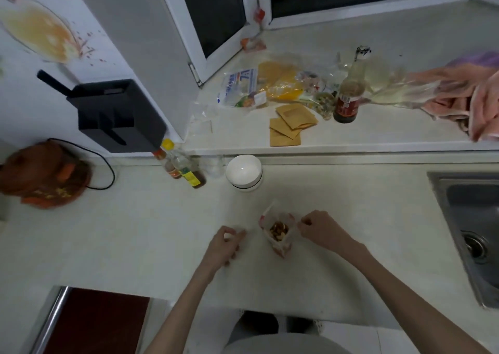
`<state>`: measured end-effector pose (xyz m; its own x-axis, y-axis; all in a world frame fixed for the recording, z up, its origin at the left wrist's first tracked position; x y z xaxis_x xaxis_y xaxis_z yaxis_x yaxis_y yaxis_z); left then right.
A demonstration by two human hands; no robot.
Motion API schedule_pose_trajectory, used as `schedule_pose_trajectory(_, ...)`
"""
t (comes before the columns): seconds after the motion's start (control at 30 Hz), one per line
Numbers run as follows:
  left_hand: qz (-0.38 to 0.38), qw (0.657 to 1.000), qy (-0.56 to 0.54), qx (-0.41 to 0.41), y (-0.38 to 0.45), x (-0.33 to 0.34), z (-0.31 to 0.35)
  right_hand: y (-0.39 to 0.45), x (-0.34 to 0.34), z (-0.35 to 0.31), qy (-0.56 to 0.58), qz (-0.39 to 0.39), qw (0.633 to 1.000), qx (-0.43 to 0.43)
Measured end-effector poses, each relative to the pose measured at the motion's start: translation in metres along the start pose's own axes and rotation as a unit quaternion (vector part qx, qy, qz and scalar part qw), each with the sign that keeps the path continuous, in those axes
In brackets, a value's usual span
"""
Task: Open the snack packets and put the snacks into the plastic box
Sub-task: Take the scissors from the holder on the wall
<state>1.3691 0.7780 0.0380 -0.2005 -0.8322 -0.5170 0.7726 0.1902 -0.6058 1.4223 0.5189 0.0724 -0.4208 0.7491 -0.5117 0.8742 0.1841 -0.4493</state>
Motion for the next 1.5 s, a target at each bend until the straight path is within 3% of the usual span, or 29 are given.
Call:
schedule_pose_trajectory(0.13,0.000,0.996,-0.073,-0.054,-0.008,-0.019,-0.061,-0.009,0.013,0.008,-0.044,-0.052,0.997,0.019)
schedule_pose_trajectory(0.4,-0.004,0.988,-0.141,-0.056,0.012,-0.057,-0.088,-0.008,0.013,-0.072,0.057,0.023,0.997,-0.054)
schedule_pose_trajectory(0.6,-0.010,0.986,-0.168,-0.020,0.034,-0.111,-0.104,0.022,0.101,-0.129,0.052,-0.016,0.998,-0.026)
schedule_pose_trajectory(0.83,0.022,0.978,-0.205,-0.021,0.060,-0.210,-0.159,0.079,0.200,-0.257,0.080,-0.058,0.994,-0.048)
schedule_pose_trajectory(1.1,0.032,0.978,-0.208,-0.003,0.088,-0.290,-0.195,0.139,0.223,-0.410,0.253,0.014,0.963,-0.091)
schedule_pose_trajectory(1.2,0.037,0.976,-0.215,-0.001,0.092,-0.304,-0.205,0.155,0.210,-0.464,0.040,0.094,0.972,-0.209)
schedule_pose_trajectory(1.33,0.032,0.974,-0.223,-0.001,0.096,-0.311,-0.211,0.175,0.212,-0.521,-0.338,0.131,0.874,-0.324)
schedule_pose_trajectory(1.5,0.034,0.972,-0.234,-0.007,0.101,-0.317,-0.221,0.201,0.229,-0.537,-0.488,0.061,0.809,-0.321)
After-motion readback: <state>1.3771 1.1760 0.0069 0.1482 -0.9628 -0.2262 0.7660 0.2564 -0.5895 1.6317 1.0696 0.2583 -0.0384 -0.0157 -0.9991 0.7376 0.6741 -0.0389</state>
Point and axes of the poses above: each hand's wrist, its own y-axis towards the middle knuckle, its own x-axis out of the palm, z = x × y, the point moved 8 cm from there along y, towards the middle knuckle, and after that the axes turned 9 degrees about y, right-handed, at the moved point
